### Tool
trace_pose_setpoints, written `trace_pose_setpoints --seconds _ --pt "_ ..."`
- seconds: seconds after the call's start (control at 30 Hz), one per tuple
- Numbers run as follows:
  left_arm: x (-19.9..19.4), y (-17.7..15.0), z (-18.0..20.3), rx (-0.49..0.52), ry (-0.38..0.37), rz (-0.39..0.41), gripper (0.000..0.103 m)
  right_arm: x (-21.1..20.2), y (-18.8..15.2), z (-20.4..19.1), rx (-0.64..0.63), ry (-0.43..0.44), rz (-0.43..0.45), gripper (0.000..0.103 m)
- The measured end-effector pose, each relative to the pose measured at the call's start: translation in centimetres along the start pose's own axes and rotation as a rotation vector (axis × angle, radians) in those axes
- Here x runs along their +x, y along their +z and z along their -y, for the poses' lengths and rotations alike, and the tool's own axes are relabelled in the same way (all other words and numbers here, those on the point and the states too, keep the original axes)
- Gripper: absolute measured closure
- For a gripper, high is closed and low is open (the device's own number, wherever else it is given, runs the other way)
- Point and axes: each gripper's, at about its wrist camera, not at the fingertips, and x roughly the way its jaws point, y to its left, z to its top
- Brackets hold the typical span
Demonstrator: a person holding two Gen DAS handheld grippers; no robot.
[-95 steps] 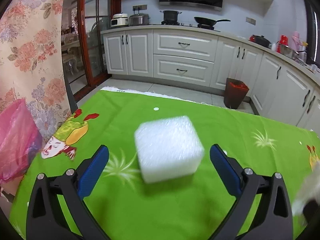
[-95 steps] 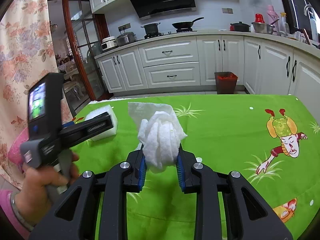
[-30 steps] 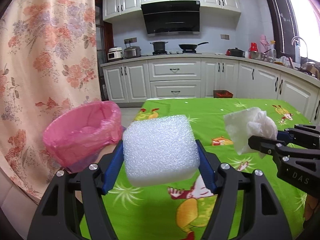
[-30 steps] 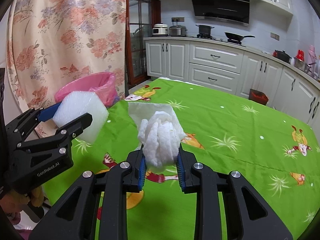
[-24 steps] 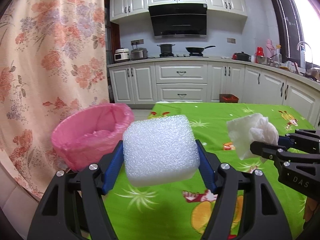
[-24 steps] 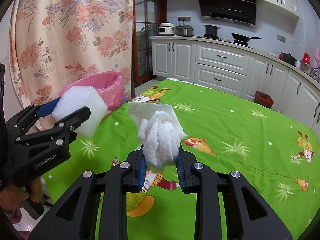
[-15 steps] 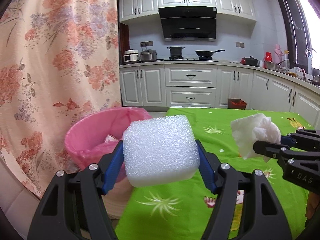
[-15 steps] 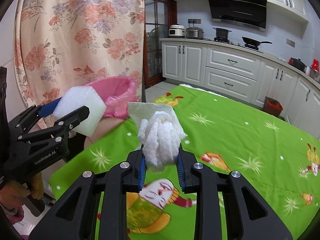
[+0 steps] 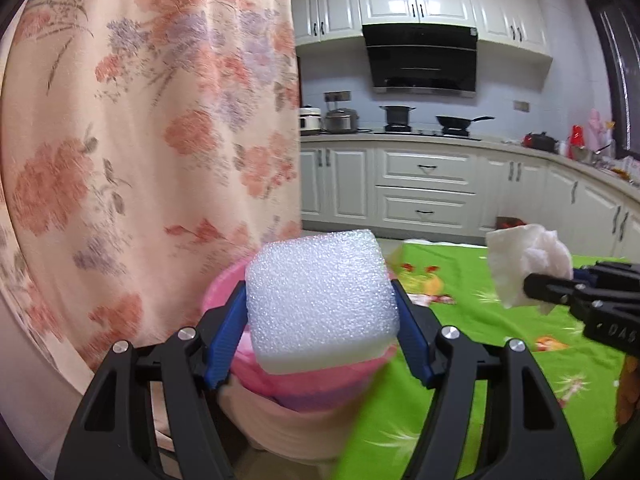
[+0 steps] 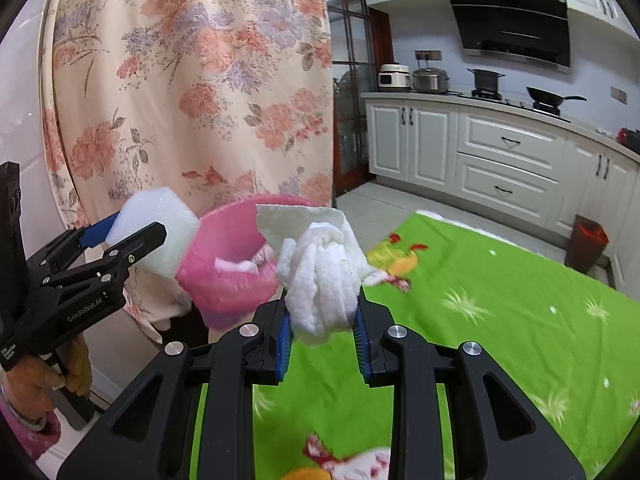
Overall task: Collect trash
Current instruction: 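Carry the foam block and tissue to the pink bin and open both tools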
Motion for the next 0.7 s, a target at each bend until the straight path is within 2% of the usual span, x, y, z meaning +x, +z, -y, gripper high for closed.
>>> trace_pose_setpoints --seconds 0.13,0.5,0.7 --pt "1.6 1.3 -1.6 0.012 0.039 0.002 0.036 2.1 1.9 -0.5 -0.012 0.029 -0.003 0.076" --pt "6.3 3.7 -4.2 -0.050 0.055 -0.026 0.035 8.4 7.1 -2.1 -0.036 0.095 -0.014 0.075" --pt "10.1 4.4 -6.2 -0.106 0.057 -0.065 0.035 12.6 8.6 -2.8 -0.036 0.098 -0.045 0.075"
